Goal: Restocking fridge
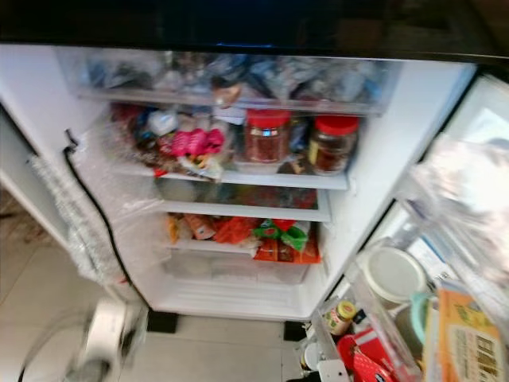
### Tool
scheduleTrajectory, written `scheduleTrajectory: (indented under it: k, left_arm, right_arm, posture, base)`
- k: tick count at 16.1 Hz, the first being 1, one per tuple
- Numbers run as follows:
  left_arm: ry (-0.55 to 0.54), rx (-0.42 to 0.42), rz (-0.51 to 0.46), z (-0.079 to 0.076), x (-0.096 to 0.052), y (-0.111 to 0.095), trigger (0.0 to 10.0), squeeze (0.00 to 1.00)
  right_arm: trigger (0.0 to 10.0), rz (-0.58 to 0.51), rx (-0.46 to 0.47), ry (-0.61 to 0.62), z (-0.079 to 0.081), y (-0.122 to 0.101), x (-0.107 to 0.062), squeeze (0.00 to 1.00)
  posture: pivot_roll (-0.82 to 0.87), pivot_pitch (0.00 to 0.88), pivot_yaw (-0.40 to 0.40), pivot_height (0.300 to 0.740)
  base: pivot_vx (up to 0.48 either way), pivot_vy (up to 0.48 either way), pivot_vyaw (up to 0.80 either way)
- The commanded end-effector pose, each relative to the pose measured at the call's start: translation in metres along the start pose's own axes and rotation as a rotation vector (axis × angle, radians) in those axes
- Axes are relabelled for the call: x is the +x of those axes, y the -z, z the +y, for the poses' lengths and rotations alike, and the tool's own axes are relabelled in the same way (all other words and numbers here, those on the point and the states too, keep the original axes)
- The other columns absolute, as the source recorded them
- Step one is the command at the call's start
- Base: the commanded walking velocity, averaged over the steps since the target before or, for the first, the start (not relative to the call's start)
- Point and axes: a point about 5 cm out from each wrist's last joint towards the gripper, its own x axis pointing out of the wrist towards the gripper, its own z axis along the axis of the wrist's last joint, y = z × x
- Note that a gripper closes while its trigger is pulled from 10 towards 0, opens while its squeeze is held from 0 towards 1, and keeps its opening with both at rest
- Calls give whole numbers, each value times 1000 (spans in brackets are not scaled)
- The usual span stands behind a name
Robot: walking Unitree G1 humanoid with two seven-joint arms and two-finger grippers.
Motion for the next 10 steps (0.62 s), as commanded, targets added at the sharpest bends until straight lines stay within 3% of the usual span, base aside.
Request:
scheduleTrajectory:
  k: [1,6,10]
  left_arm:
    - [-10,37,-195,8,15,-48,10000,0]
    - [63,37,-426,8,6,-92,10000,0]
    - [137,-20,-434,-15,-18,-107,10000,0]
  right_arm:
    - [10000,-4,23,62,-15,1,-3,0]
    - [10000,-4,19,73,-17,2,-4,0]
    - [10000,-7,22,81,-17,3,-4,0]
  posture:
    - [-56,71,-62,740]
    - [-45,70,-68,740]
    - [-53,70,-65,740]
  base:
    - [0,0,0]
    - [0,0,0]
    - [0,0,0]
